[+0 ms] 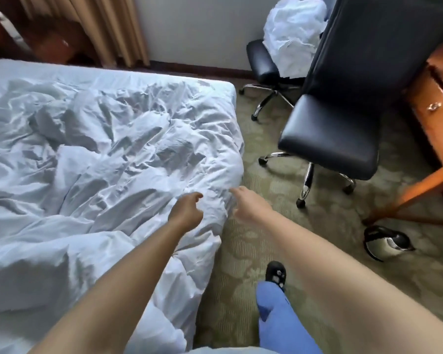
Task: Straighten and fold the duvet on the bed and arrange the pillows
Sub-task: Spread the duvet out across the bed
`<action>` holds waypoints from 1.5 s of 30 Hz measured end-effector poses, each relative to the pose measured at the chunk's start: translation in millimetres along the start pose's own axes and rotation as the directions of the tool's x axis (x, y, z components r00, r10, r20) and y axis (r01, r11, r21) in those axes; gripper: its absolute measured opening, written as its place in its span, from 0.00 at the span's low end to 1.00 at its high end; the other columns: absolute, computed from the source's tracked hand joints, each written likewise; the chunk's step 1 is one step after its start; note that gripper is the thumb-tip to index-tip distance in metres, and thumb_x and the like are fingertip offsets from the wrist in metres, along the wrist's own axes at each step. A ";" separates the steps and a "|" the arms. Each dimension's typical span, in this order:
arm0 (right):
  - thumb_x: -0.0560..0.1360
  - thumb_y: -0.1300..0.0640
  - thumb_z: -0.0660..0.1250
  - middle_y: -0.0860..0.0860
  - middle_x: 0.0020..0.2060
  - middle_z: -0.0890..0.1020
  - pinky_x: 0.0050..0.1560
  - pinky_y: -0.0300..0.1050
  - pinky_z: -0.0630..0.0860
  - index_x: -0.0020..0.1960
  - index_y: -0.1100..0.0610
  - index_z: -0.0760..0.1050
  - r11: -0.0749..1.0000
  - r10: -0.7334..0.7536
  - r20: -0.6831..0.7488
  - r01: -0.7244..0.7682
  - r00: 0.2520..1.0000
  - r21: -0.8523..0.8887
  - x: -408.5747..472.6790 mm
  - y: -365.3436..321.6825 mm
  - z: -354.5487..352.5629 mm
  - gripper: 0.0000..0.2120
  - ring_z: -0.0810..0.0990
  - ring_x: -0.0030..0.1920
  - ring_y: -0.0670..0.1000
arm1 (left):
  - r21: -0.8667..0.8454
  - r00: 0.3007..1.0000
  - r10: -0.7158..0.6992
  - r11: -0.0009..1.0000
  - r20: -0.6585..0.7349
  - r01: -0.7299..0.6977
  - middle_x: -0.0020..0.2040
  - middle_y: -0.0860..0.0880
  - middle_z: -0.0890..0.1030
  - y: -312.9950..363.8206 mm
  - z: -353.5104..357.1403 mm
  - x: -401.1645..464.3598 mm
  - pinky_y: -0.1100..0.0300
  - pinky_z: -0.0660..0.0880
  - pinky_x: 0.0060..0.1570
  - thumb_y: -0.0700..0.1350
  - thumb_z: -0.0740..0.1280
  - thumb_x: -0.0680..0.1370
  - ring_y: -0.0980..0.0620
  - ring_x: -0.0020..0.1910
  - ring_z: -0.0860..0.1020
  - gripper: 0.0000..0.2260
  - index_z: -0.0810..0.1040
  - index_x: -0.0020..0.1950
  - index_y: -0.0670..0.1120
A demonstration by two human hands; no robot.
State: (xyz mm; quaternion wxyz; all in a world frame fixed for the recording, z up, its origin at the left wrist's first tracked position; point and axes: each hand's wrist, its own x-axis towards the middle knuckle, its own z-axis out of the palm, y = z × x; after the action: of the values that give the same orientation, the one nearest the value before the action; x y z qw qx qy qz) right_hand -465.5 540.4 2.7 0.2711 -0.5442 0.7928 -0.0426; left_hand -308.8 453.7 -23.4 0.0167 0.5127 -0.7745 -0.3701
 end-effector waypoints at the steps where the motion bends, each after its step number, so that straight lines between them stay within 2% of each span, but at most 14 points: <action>1: 0.76 0.64 0.58 0.50 0.73 0.63 0.63 0.51 0.72 0.76 0.52 0.56 1.000 -0.028 0.006 0.028 1.000 0.002 19.2 11.3 -14.4 0.30 0.68 0.69 0.55 | -0.014 1.000 -0.023 1.000 -0.005 0.023 0.65 0.45 0.75 13.7 0.7 17.8 0.52 0.73 0.61 0.34 0.61 0.73 0.46 0.63 0.74 0.23 0.71 0.69 0.45; 6: 0.78 0.60 0.59 0.50 0.73 0.62 0.64 0.52 0.71 0.76 0.52 0.56 0.984 -0.177 0.049 0.179 0.983 -0.023 120.9 57.6 -97.5 0.28 0.66 0.70 0.55 | -0.029 0.990 -0.143 0.989 -0.016 0.142 0.66 0.46 0.74 80.6 -0.5 104.0 0.57 0.72 0.60 0.35 0.60 0.75 0.47 0.62 0.74 0.23 0.70 0.70 0.46; 10: 0.76 0.62 0.58 0.53 0.68 0.68 0.58 0.54 0.74 0.74 0.53 0.60 0.979 -0.189 0.034 0.191 0.981 -0.065 201.0 84.4 -146.0 0.26 0.70 0.65 0.57 | -0.053 0.981 -0.189 0.981 -0.029 0.188 0.66 0.47 0.74 115.8 -5.0 171.3 0.58 0.73 0.53 0.35 0.60 0.75 0.47 0.61 0.74 0.22 0.70 0.69 0.47; 13: 0.77 0.61 0.57 0.52 0.69 0.67 0.58 0.53 0.74 0.75 0.52 0.59 0.967 -0.221 0.102 0.231 0.970 -0.108 257.7 94.0 -166.6 0.27 0.71 0.65 0.57 | -0.086 0.975 -0.218 0.973 -0.052 0.213 0.65 0.47 0.74 130.8 -16.2 224.6 0.57 0.73 0.56 0.34 0.59 0.75 0.47 0.61 0.74 0.23 0.71 0.69 0.47; 18: 0.77 0.60 0.59 0.52 0.70 0.66 0.59 0.52 0.73 0.75 0.52 0.58 0.938 -0.270 0.163 0.298 0.949 -0.178 367.2 96.2 -200.0 0.28 0.70 0.66 0.56 | -0.153 0.960 -0.263 0.957 -0.099 0.246 0.66 0.46 0.74 137.4 -37.3 334.0 0.55 0.72 0.61 0.34 0.58 0.75 0.46 0.63 0.73 0.22 0.71 0.69 0.45; 22: 0.77 0.62 0.58 0.53 0.71 0.65 0.56 0.52 0.75 0.76 0.53 0.56 0.921 -0.248 0.256 0.309 0.934 -0.236 455.8 84.7 -222.3 0.29 0.71 0.65 0.57 | -0.276 0.938 -0.341 0.910 -0.067 0.311 0.66 0.47 0.73 134.2 -58.6 415.3 0.56 0.73 0.57 0.33 0.57 0.75 0.46 0.62 0.73 0.24 0.68 0.71 0.46; 26: 0.77 0.63 0.57 0.53 0.73 0.61 0.57 0.50 0.73 0.77 0.52 0.54 0.897 -0.292 0.313 0.372 0.904 -0.238 523.6 59.8 -241.7 0.30 0.69 0.67 0.57 | -0.303 0.911 -0.411 0.872 -0.028 0.384 0.68 0.47 0.71 128.5 -83.0 467.1 0.56 0.73 0.55 0.34 0.57 0.76 0.46 0.62 0.73 0.25 0.66 0.73 0.47; 31: 0.77 0.61 0.58 0.54 0.71 0.64 0.59 0.52 0.72 0.76 0.53 0.56 0.848 -0.332 0.388 0.452 0.860 -0.276 588.1 38.1 -249.4 0.28 0.69 0.67 0.57 | -0.342 0.880 -0.475 0.830 -0.018 0.441 0.67 0.45 0.72 121.3 -111.3 518.1 0.58 0.70 0.59 0.34 0.57 0.76 0.46 0.64 0.72 0.24 0.66 0.72 0.46; 38: 0.76 0.62 0.58 0.55 0.70 0.64 0.60 0.51 0.71 0.75 0.55 0.58 0.763 -0.366 0.531 0.573 0.764 -0.300 687.7 16.3 -232.8 0.28 0.68 0.66 0.58 | -0.497 0.783 -0.621 0.676 0.015 0.545 0.68 0.44 0.71 103.1 -116.8 590.2 0.55 0.71 0.60 0.34 0.57 0.77 0.45 0.65 0.72 0.25 0.63 0.74 0.46; 43: 0.75 0.61 0.60 0.55 0.72 0.60 0.59 0.51 0.69 0.75 0.54 0.56 0.666 -0.390 0.643 0.685 0.659 -0.297 763.7 5.3 -219.2 0.30 0.65 0.68 0.58 | -0.615 0.637 -0.769 0.475 0.059 0.630 0.68 0.44 0.71 91.4 -113.7 632.9 0.58 0.70 0.61 0.35 0.60 0.76 0.47 0.65 0.71 0.27 0.62 0.74 0.47; 45: 0.75 0.60 0.60 0.55 0.73 0.57 0.59 0.51 0.69 0.75 0.53 0.55 0.660 -0.378 0.669 0.693 0.640 -0.291 795.8 3.8 -217.0 0.30 0.65 0.69 0.59 | -0.610 0.583 -0.807 0.413 0.100 0.676 0.69 0.44 0.69 90.1 -109.5 650.5 0.57 0.70 0.62 0.35 0.61 0.76 0.46 0.67 0.70 0.28 0.60 0.75 0.46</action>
State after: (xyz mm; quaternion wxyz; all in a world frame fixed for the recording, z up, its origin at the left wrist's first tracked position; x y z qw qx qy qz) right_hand -779.5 -212.5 -119.5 0.3023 -0.8020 0.4492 0.2525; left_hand -643.0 -113.9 -120.8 0.0896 0.8057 -0.3017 -0.5019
